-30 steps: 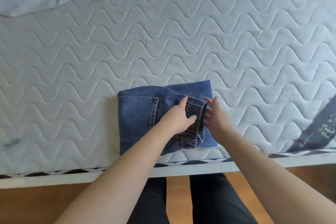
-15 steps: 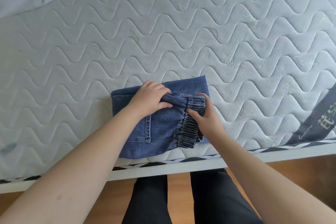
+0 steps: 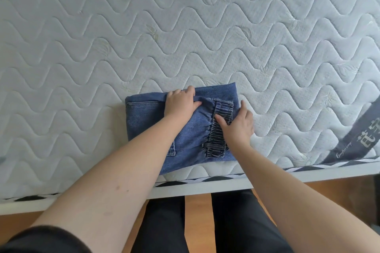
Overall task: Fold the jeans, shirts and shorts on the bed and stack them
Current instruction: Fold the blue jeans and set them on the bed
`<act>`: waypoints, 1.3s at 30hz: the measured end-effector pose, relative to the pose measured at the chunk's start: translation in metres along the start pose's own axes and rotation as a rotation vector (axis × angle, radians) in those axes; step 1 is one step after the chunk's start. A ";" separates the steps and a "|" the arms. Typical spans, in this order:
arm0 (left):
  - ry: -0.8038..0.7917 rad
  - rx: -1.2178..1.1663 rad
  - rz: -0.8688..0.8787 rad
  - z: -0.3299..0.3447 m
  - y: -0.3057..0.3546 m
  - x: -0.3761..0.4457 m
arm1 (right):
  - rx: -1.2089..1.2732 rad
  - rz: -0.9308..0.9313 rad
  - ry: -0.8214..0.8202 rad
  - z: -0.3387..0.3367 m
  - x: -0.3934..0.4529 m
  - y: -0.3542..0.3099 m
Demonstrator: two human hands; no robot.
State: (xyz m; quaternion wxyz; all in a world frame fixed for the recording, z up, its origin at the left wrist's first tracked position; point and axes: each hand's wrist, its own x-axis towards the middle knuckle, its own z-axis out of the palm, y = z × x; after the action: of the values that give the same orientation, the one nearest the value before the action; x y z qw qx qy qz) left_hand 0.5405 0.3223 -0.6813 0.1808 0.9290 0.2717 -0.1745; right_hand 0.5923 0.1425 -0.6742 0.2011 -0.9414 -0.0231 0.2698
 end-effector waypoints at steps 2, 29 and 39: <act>0.080 -0.039 0.050 -0.005 -0.003 -0.007 | -0.028 -0.016 -0.033 -0.002 0.004 0.006; 0.093 -1.138 -0.568 0.016 -0.142 -0.129 | 0.282 -0.088 -0.141 -0.011 -0.014 0.013; 0.135 -1.028 -0.698 0.035 -0.133 -0.121 | 0.263 -0.028 -0.155 0.003 -0.015 0.036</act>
State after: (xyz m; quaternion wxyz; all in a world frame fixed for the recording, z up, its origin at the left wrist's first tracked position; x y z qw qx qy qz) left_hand 0.3612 0.3585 -0.6932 0.5194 0.5886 0.6194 -0.0113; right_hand 0.5761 0.1086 -0.6827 0.3240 -0.8829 -0.0163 0.3395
